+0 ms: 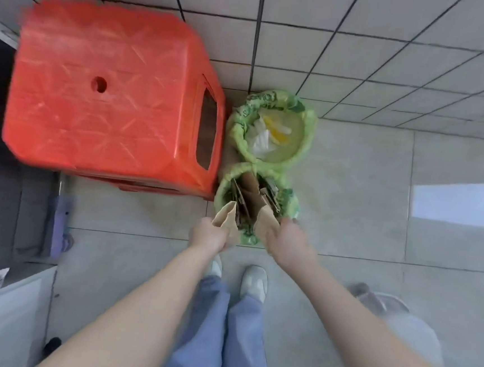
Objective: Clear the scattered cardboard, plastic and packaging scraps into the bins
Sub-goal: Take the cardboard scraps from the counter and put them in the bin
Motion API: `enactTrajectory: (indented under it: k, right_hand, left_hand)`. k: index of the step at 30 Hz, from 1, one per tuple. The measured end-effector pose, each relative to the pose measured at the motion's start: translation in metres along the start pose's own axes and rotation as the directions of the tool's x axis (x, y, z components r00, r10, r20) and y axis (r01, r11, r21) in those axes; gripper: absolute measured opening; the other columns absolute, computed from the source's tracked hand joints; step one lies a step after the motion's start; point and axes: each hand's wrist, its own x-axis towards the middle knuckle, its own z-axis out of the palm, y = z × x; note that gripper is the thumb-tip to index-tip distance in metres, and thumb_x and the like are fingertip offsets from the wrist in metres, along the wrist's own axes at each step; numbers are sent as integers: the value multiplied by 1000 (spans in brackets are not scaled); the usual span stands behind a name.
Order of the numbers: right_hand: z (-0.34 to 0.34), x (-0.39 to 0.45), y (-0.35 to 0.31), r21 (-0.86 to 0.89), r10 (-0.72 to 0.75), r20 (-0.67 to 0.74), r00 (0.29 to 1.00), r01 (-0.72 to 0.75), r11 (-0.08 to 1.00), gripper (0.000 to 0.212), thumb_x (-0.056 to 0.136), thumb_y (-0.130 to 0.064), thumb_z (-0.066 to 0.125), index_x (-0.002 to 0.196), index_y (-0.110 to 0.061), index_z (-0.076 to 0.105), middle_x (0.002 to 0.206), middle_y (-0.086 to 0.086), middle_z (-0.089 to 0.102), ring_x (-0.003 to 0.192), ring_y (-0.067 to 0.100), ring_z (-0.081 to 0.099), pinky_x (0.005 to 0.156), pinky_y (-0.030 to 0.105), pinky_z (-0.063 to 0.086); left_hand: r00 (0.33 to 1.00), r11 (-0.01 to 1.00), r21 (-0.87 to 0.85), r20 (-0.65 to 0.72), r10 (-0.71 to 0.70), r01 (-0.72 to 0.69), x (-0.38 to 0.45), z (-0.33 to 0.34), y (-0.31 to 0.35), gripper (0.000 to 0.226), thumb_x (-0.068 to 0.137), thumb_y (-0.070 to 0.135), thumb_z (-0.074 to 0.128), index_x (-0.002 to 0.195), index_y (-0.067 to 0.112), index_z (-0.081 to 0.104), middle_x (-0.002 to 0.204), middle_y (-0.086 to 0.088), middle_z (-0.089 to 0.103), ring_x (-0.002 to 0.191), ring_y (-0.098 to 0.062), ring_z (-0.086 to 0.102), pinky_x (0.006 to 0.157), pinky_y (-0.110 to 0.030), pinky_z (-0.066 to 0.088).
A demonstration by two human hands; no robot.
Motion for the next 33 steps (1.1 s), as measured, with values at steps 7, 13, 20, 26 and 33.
enactTrajectory:
  k: [7,13,20,26,33]
  right_hand:
    - [52,71,-3,-220,-35,-124,992,6,975,27,98,-21,38,120,-7,44,122,13,51,109,32,56,81,39,48]
    - [56,101,-10,-214,14,-181,983,-54,975,33,99,-21,37,126,-2,40,127,14,48,115,31,52,89,35,46]
    - [42,86,-6,-157,-145,-69,987,132,979,33,97,-11,40,130,-7,41,129,17,43,118,35,45,96,42,43]
    - [41,72,2,-37,-98,-42,994,96,995,37,91,-11,44,128,-7,43,127,12,46,114,32,49,85,35,42]
    - [19,34,-3,13,-138,-79,987,139,990,38,90,-12,48,128,-7,47,126,11,50,108,30,55,82,32,43]
  left_hand:
    - [989,984,-101,-14,-146,144,65,25,-6,27,76,15,61,99,1,63,79,-13,64,77,-32,69,74,-47,60]
    - [980,974,-170,161,-121,149,78,38,-4,18,82,22,63,97,21,53,101,-6,63,97,-30,66,88,-42,56]
    - [979,989,-64,163,-122,134,79,30,-8,51,90,19,56,139,16,43,122,-9,59,101,-26,64,78,-35,54]
    - [988,992,-85,126,-84,95,51,17,-3,20,91,13,50,111,13,56,110,-16,66,81,-24,61,69,-32,51]
    - [994,985,-173,105,-10,28,-5,0,6,17,92,9,49,105,12,59,104,-14,67,75,-21,59,61,-27,48]
